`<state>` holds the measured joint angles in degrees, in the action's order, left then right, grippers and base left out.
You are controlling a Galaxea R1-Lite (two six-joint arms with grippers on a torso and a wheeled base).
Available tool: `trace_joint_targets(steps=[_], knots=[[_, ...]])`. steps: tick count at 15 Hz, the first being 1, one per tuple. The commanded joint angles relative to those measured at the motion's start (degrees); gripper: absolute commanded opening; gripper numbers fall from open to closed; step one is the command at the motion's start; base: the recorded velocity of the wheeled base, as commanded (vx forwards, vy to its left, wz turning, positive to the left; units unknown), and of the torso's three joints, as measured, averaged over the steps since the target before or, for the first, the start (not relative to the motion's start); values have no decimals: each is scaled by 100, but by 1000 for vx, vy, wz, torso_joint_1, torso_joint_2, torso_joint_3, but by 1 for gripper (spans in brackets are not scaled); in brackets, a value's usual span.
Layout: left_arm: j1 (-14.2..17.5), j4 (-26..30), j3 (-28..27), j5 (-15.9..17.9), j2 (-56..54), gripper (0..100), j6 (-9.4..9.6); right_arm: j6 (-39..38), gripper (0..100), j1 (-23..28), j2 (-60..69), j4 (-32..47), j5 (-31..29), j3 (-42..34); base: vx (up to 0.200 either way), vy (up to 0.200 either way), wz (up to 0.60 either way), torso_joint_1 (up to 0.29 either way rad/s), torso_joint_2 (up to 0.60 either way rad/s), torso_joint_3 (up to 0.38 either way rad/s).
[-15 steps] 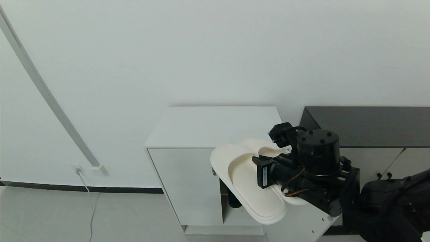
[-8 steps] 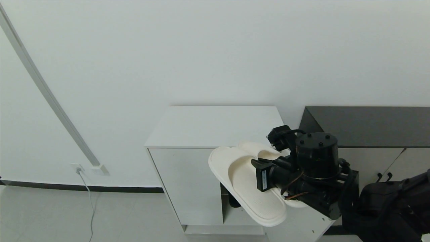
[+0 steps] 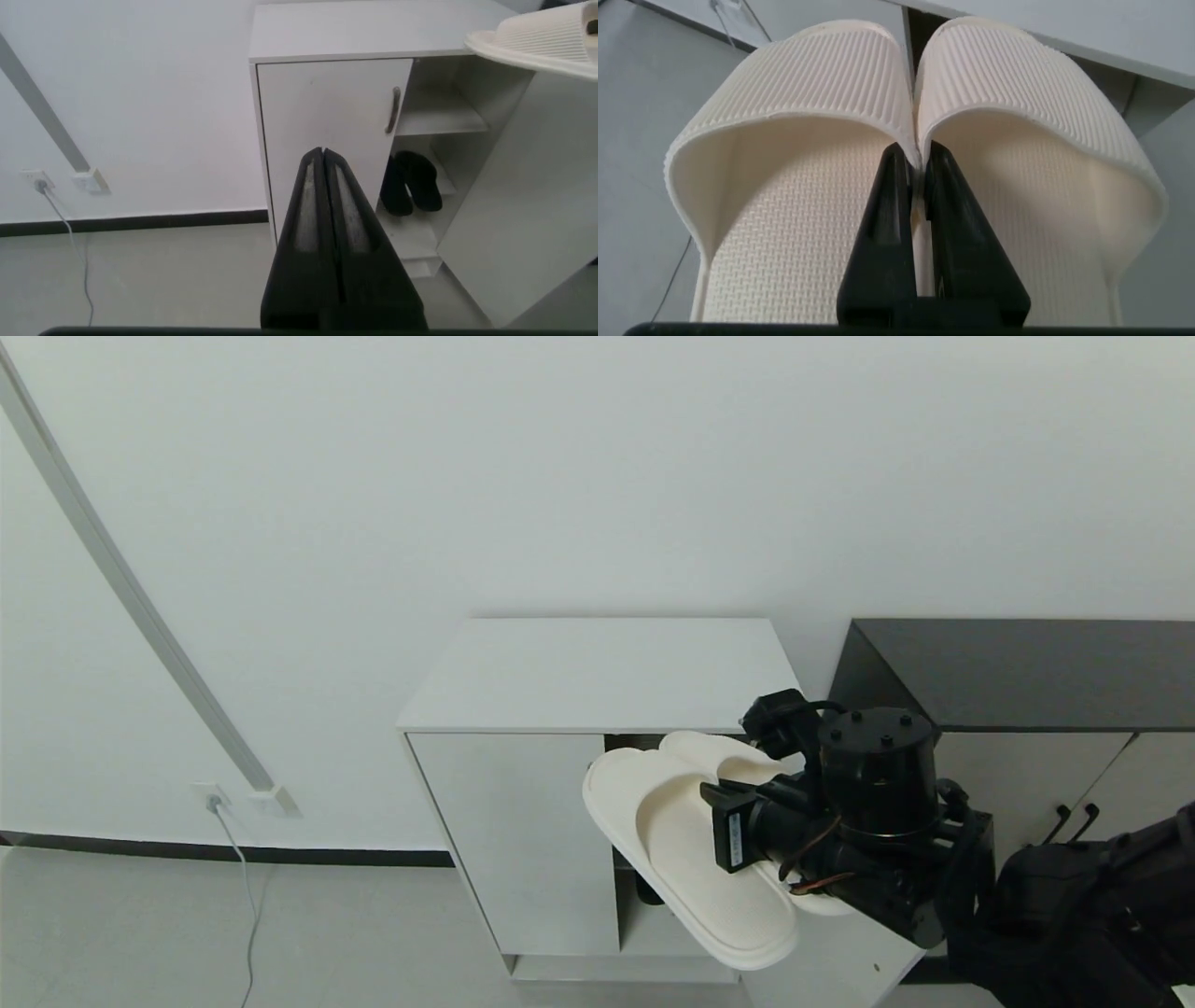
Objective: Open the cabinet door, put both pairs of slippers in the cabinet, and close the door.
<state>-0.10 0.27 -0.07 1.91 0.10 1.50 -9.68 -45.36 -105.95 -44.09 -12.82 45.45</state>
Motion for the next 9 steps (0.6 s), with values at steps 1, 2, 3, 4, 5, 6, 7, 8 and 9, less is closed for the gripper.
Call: trace_joint_targets(steps=[1,2,3,4,5,6,7,8,9], knots=[[1,0,-1,2,-1,0,-1,1,0,1,-22,-3,8,-1,0,0,0,-159,339,183],[1,0,-1,2,-1,0,-1,-8,0,1,-31,-3,8,-9,0,0,0,-154,339,188],[1,0,-1,2,-1,0,-1,-8,0,1,-40,-3,-1,-9,0,0,0,-163,349,198],[1,0,-1,2,-1,0,-1,-8,0,1,-49,-3,8,-1,0,0,0,-149,344,178],[1,0,-1,2,-1,0,-9,1,0,1,-58,-3,8,-9,0,0,0,-149,344,188],[1,0,-1,2,-1,0,-9,-8,0,1,-49,-3,8,-27,0,0,0,-163,344,193],[1,0,-1,2,-1,0,-9,-8,0,1,-49,-12,8,-27,0,0,0,-154,359,193],[1,0,-1,2,-1,0,-9,1,0,1,-49,-12,-1,-27,0,0,0,-173,369,212],[1,0,-1,2,-1,0,-9,1,0,1,-49,-12,-1,-36,0,0,0,-159,369,217]])
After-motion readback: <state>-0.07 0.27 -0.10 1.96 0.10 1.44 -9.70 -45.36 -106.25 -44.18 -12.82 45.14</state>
